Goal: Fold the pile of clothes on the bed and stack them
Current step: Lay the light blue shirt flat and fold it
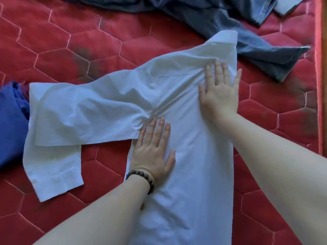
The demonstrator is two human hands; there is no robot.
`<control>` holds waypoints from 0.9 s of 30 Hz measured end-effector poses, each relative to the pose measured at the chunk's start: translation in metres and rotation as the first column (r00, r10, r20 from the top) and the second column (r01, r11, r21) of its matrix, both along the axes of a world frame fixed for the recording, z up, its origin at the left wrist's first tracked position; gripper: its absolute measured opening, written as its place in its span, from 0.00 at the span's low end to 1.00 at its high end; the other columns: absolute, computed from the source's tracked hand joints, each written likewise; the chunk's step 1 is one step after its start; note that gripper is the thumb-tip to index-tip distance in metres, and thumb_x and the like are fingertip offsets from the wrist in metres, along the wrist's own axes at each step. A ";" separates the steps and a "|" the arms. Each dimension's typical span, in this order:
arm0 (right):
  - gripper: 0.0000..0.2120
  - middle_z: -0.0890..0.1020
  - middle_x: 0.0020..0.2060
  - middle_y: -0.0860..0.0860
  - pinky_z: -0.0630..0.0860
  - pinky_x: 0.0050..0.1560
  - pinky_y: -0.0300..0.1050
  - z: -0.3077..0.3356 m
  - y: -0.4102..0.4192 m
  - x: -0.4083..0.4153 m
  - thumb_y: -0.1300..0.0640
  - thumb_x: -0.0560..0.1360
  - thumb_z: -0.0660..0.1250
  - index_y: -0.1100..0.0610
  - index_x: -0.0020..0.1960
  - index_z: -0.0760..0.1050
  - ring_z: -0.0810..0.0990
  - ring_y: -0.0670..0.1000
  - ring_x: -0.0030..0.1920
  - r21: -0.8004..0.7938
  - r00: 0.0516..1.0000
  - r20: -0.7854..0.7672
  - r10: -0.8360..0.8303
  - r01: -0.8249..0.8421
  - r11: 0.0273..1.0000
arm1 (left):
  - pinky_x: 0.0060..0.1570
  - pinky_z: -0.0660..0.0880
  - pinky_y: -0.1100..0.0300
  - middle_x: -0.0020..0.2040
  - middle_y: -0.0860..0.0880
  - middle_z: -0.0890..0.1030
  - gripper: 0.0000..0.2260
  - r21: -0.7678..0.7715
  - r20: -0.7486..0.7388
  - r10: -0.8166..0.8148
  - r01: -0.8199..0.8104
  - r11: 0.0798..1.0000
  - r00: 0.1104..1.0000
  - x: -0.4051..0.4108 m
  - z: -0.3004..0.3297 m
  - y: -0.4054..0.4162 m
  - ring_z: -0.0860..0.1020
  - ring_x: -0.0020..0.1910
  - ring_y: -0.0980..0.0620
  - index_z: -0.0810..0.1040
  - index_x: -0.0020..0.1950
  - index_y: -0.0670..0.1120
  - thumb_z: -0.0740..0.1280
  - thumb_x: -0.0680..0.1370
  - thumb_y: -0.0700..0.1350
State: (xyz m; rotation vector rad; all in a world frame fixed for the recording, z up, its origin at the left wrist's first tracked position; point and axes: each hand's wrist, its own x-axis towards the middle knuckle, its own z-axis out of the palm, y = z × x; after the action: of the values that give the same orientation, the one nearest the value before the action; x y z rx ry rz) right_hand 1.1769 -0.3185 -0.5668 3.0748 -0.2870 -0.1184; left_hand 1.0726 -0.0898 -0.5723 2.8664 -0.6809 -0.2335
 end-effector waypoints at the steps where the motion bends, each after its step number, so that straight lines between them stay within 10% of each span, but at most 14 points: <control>1: 0.26 0.54 0.78 0.57 0.41 0.73 0.65 0.001 0.010 0.005 0.50 0.82 0.49 0.58 0.78 0.55 0.50 0.57 0.78 0.030 0.998 0.064 0.023 -0.025 0.999 | 0.75 0.51 0.48 0.78 0.44 0.59 0.33 -0.001 0.006 -0.005 0.005 1.000 1.000 0.000 -0.001 0.000 0.56 0.77 0.45 0.61 0.77 0.43 0.57 0.75 0.56; 7: 0.28 0.58 0.77 0.51 0.45 0.75 0.60 0.001 0.079 0.011 0.44 0.80 0.46 0.51 0.77 0.58 0.55 0.53 0.77 0.247 0.799 -0.032 0.600 -0.575 0.780 | 0.74 0.54 0.46 0.77 0.44 0.61 0.33 0.012 0.028 0.000 -0.001 1.000 1.000 0.001 0.000 0.000 0.57 0.77 0.45 0.62 0.77 0.43 0.58 0.74 0.56; 14: 0.28 0.49 0.79 0.50 0.38 0.72 0.70 0.007 -0.012 0.032 0.43 0.82 0.42 0.51 0.79 0.48 0.44 0.53 0.78 -0.008 0.998 -0.057 0.040 -0.040 0.999 | 0.75 0.52 0.47 0.78 0.45 0.59 0.32 -0.007 0.046 -0.001 0.002 1.000 0.999 -0.001 -0.003 0.001 0.56 0.77 0.46 0.61 0.77 0.44 0.57 0.75 0.56; 21: 0.26 0.62 0.76 0.56 0.48 0.71 0.70 -0.010 0.084 -0.079 0.50 0.78 0.51 0.54 0.76 0.63 0.58 0.56 0.76 0.186 0.970 0.061 0.233 -0.241 0.953 | 0.74 0.54 0.47 0.76 0.43 0.64 0.32 -0.026 0.083 -0.017 0.019 0.999 0.996 -0.001 -0.005 0.002 0.60 0.76 0.44 0.65 0.75 0.42 0.57 0.74 0.56; 27: 0.26 0.61 0.76 0.56 0.48 0.70 0.72 -0.013 0.074 -0.151 0.46 0.79 0.50 0.50 0.76 0.62 0.58 0.56 0.76 0.165 0.999 0.046 0.029 -0.036 0.986 | 0.74 0.50 0.47 0.76 0.43 0.63 0.30 -0.015 0.062 -0.030 0.031 0.999 0.998 -0.001 -0.003 0.001 0.59 0.76 0.45 0.64 0.76 0.43 0.54 0.76 0.56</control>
State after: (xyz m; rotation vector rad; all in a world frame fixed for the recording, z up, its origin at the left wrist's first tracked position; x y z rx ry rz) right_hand 1.0263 -0.2440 -0.5795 3.2491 -0.2401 -0.0784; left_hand 1.0712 -0.0884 -0.5754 2.8609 -0.7344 -0.1435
